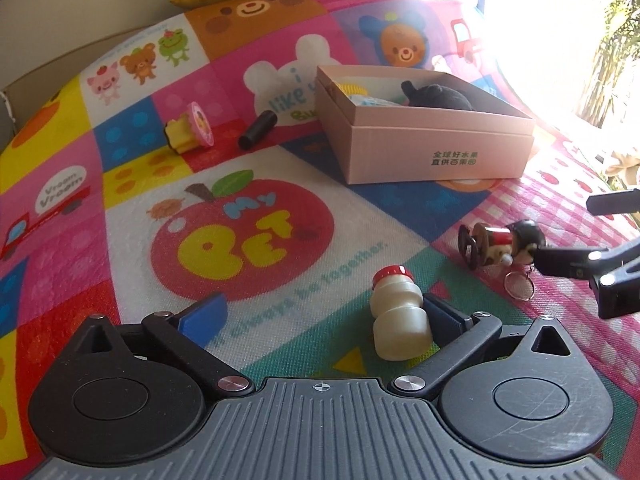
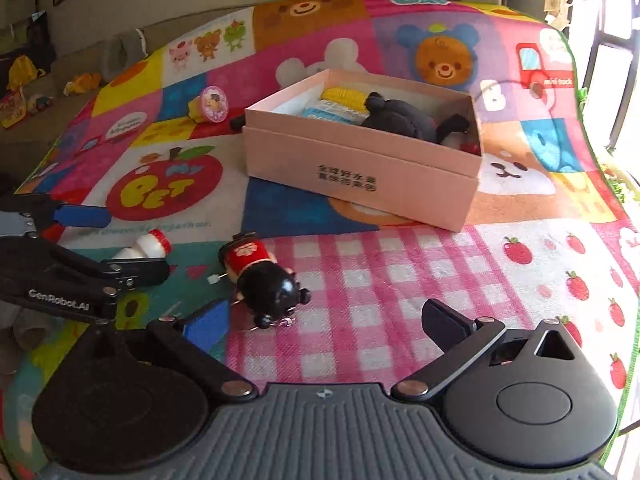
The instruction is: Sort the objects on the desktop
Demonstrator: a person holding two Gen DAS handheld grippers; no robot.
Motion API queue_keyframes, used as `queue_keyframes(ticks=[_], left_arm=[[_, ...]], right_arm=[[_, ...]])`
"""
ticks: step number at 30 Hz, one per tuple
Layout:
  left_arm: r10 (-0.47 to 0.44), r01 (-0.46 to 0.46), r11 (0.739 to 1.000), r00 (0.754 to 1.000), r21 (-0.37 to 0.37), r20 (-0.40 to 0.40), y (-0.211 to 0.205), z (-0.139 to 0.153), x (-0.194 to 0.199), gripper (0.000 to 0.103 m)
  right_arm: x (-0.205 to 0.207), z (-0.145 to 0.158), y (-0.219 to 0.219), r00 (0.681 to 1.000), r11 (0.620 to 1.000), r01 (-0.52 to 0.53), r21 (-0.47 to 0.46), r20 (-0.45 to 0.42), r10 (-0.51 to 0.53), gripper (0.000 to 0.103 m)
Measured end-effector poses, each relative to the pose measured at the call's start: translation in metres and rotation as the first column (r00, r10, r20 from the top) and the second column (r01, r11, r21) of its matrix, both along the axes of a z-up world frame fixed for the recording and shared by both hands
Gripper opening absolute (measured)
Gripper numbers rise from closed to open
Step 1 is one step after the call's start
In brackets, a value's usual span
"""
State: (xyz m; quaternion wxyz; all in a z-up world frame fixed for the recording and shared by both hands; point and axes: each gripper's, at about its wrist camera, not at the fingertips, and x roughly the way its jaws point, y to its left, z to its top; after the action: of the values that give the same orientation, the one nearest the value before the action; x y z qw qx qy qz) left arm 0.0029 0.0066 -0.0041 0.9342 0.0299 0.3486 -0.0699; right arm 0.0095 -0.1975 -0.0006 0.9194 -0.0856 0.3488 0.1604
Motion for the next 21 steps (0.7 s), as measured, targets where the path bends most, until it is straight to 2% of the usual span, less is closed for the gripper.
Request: queue_keyframes(ticks=[2, 3, 7, 10, 16, 19, 21], left_arm=[[0.001, -0.001, 1.000, 1.000, 0.007, 0.000, -0.002, 0.000, 0.000, 0.103], [-0.001, 0.001, 1.000, 1.000, 0.010, 0.001, -0.003, 0.000, 0.000, 0.103], [-0.032, 0.032, 0.999, 0.999, 0.010, 0.004, -0.007, 0.002, -0.007, 0.103], [-0.100, 0.100, 0.995, 0.995, -0.013, -0.004, -0.020, 0.001, -0.017, 0.103], [-0.277, 0.275, 0.957, 0.961, -0.096, -0.001, -0.047, 0.006, -0.030, 0.103], [-0.305, 0.304, 0.945, 0.952, -0.118, 0.015, -0.050, 0.011, -0.031, 0.103], [-0.319, 0.317, 0.933, 0.948, -0.168, 0.016, -0.047, 0.015, -0.030, 0.103]], right_arm=[[0.002, 0.002, -0.007, 0.993, 0.993, 0.098, -0.065, 0.079, -0.092, 0.102], [0.004, 0.004, -0.011, 0.986, 0.988, 0.141, -0.063, 0.096, -0.134, 0.102], [0.015, 0.005, -0.036, 0.977, 0.968, 0.209, 0.139, 0.016, -0.213, 0.102], [0.017, -0.006, -0.043, 0.974, 0.949, 0.227, 0.218, -0.030, -0.226, 0.103], [0.020, -0.010, -0.055, 0.964, 0.918, 0.266, 0.295, -0.073, -0.256, 0.103], [0.020, -0.010, -0.060, 0.960, 0.904, 0.279, 0.324, -0.084, -0.266, 0.103], [0.021, -0.011, -0.061, 0.959, 0.901, 0.284, 0.328, -0.088, -0.270, 0.103]])
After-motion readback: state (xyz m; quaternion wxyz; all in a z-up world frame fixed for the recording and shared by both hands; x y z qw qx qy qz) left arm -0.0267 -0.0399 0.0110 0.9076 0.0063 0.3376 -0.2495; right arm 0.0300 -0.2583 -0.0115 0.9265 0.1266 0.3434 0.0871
